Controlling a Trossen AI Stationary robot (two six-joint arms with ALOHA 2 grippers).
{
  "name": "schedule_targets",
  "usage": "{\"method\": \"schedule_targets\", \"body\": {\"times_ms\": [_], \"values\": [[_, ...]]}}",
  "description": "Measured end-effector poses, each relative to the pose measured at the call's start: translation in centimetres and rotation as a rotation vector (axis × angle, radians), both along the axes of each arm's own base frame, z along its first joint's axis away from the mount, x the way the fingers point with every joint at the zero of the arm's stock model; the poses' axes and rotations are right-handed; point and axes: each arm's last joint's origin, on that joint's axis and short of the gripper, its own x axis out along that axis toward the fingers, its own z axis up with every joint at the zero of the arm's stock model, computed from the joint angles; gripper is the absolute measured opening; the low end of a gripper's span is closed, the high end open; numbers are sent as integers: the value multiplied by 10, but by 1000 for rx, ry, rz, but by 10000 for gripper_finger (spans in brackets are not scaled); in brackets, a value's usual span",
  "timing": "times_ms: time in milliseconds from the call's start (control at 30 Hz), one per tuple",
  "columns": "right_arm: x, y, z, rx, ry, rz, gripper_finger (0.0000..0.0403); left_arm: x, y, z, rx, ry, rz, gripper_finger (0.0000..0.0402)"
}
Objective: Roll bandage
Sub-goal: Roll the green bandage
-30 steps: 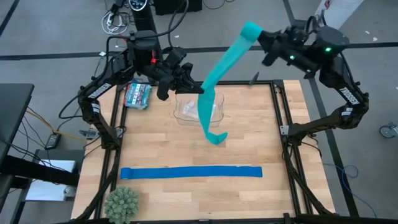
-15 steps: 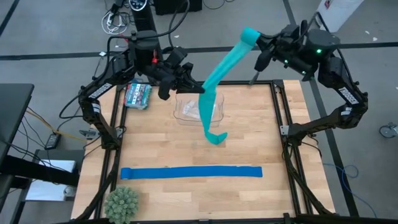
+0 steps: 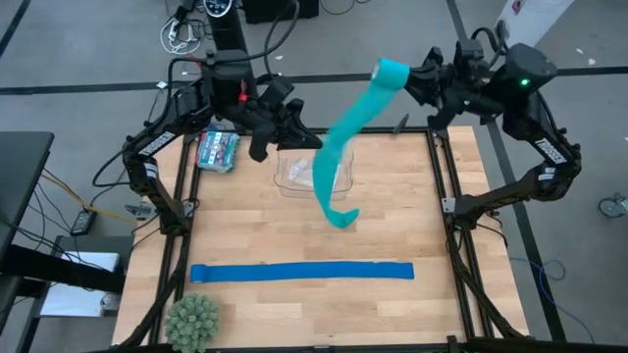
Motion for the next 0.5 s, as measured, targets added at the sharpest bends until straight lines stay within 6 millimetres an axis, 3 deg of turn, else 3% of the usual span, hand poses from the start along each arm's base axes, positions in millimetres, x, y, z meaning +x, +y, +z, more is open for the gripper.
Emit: {"method": "schedule_targets", "body": {"times_ms": [267,500], "values": [[6,8,4,-2,-58,23,0,3,6,-29,83,247,173,120],[16,8,-9,71,70,116,0,7,6,-8,100,26,155,162]]}}
